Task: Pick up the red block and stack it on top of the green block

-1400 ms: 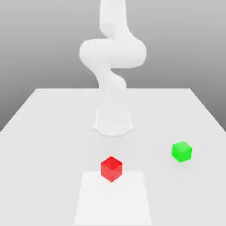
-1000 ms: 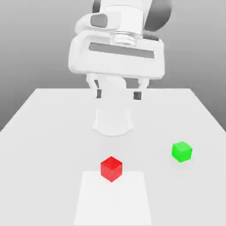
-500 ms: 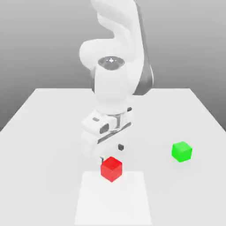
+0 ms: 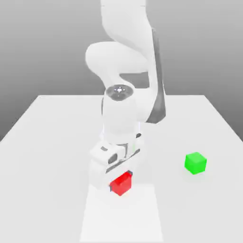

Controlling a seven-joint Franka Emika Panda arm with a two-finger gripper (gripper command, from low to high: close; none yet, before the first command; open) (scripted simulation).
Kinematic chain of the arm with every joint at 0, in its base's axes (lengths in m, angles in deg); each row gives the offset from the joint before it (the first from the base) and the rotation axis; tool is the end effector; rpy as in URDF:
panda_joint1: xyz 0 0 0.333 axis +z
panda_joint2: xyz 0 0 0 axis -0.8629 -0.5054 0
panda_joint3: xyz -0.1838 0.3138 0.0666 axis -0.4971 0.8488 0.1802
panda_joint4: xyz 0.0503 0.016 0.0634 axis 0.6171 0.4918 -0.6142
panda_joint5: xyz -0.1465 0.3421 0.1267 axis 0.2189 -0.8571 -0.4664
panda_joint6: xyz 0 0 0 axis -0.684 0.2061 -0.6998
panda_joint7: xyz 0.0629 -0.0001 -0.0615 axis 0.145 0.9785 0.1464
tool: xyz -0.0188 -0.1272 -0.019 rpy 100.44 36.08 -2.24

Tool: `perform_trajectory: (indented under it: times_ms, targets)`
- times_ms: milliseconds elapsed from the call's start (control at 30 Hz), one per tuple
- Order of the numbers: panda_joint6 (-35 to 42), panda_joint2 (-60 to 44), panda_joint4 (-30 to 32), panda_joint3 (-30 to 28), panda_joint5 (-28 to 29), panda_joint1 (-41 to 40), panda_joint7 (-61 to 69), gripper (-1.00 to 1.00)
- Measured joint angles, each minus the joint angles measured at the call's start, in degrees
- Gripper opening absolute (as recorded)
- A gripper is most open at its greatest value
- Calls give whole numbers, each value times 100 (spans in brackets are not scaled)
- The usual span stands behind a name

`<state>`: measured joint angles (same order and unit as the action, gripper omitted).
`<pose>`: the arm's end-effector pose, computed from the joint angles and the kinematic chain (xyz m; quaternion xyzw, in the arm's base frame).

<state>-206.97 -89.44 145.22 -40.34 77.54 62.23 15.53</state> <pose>0.3273 -0.0047 0.1719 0.9999 0.0158 -0.0001 0.0007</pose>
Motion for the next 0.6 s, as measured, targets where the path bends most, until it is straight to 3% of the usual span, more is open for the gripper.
perform_trajectory:
  times_ms: [167, 400, 600]
  targets:
    - [89, 93, 1, -96, 81, 83, -72, -100]
    - [776, 863, 57, -477, 823, 255, -630, -100]
    - [1328, 1513, 174, -466, 966, 199, -699, -100]
